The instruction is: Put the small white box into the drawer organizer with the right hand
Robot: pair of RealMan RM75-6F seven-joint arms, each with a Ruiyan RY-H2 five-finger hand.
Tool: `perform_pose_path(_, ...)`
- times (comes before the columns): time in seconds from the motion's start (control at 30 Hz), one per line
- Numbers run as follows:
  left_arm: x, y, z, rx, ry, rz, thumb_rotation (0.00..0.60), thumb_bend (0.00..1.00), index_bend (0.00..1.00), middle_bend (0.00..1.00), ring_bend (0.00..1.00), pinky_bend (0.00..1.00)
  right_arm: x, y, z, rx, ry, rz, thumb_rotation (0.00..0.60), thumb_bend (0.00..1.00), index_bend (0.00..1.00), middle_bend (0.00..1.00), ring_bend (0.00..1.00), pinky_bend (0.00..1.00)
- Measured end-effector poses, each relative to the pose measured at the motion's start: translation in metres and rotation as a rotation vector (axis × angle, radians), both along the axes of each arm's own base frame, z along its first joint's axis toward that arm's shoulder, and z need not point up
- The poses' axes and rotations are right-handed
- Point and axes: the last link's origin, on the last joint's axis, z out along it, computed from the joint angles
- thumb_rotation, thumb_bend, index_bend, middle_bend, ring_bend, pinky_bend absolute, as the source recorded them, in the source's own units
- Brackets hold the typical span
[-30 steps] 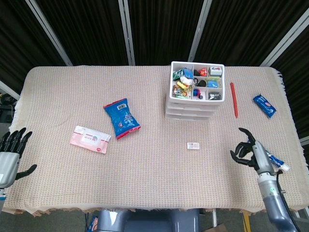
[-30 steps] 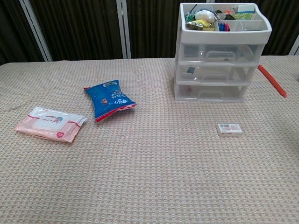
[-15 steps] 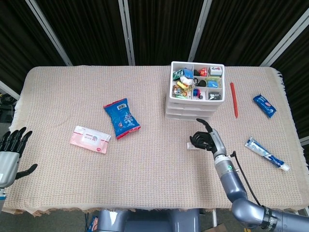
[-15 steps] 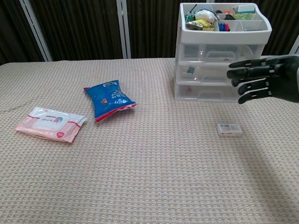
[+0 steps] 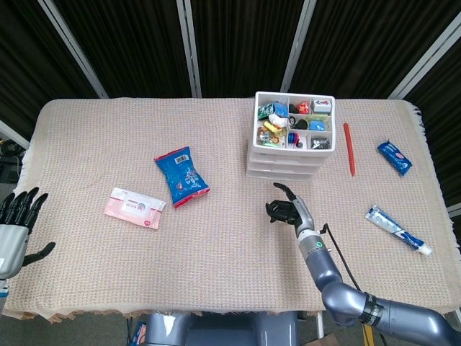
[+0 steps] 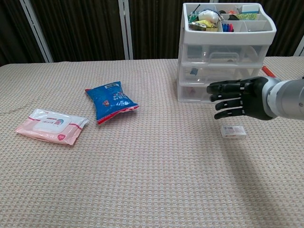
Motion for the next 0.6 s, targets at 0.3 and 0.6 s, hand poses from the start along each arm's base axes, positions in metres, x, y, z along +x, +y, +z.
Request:
perform_pose_path(0.3, -0.002, 0.001, 0.001, 0.004, 0.011, -0.007, 0.600, 0.20, 0.04, 0.00, 0.00, 0.00, 0.007, -0.013, -0.018, -0.007, -0.071, -0.060, 0.600, 0.37, 0.14, 0.66, 0.64, 0.55)
perform_pose_path(0.6, -0.002, 0.001, 0.002, 0.013, 0.014, -0.010, 0.600, 0.20, 0.04, 0.00, 0.00, 0.00, 0.012, -0.030, -0.024, -0.045, -0.114, -0.108, 0.600, 0.37, 0.14, 0.66, 0.64, 0.55)
